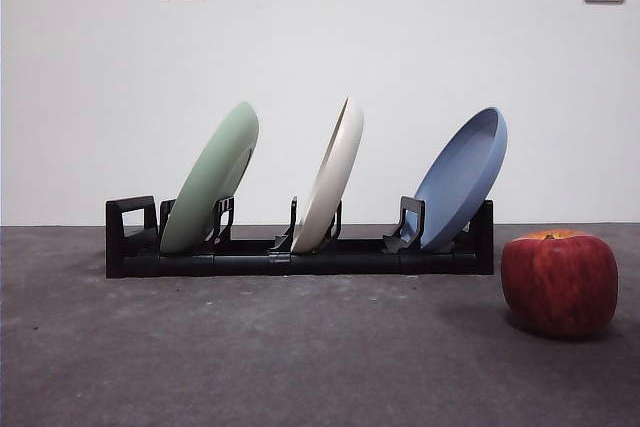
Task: Take the green plate from the plate rack,put the plate on the table,take the apple from the table,put the apple in the plate
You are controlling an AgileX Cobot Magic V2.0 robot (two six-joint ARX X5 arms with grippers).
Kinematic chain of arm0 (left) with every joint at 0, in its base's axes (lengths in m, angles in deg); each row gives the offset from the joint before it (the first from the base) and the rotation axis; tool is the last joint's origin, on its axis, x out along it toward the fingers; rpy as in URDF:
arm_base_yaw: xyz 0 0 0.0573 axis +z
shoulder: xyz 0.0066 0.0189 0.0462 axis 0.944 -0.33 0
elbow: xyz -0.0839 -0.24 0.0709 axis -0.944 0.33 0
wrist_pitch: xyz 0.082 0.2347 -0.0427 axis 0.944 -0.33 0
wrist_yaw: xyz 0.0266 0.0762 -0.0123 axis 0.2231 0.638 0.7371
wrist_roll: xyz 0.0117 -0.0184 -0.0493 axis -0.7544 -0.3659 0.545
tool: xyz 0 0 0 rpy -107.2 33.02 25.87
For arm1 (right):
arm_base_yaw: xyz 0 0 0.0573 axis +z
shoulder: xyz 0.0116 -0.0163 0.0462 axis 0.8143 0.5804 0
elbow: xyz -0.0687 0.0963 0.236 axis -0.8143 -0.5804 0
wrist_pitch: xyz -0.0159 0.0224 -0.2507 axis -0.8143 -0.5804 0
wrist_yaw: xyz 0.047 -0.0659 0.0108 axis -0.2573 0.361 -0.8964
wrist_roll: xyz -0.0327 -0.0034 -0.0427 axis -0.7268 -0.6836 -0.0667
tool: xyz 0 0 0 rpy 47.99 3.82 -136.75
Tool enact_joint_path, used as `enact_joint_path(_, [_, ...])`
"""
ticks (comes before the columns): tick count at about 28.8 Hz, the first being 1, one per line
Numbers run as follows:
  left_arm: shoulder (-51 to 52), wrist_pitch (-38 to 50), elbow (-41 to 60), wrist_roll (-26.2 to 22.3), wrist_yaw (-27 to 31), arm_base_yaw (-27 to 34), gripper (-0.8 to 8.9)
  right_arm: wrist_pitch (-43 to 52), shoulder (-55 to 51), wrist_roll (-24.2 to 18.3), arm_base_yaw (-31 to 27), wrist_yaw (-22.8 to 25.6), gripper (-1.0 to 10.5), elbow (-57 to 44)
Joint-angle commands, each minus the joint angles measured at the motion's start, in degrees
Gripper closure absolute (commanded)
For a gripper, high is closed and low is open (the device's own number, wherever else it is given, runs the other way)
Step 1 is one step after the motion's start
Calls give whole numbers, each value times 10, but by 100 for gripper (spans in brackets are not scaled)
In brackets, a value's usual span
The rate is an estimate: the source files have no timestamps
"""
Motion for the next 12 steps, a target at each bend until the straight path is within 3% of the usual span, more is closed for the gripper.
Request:
enact_joint_path(1, [-1, 15, -3, 72, -13, 1, 817, 5, 0, 104, -1, -25, 948, 3])
enact_joint_path(4, [-2, 14, -27, 87, -59, 1, 817, 11, 0, 122, -1, -59, 951, 26])
enact_joint_path(12, [-58, -7, -149, 85, -182, 1, 818, 9, 64, 111, 0, -131, 951, 164])
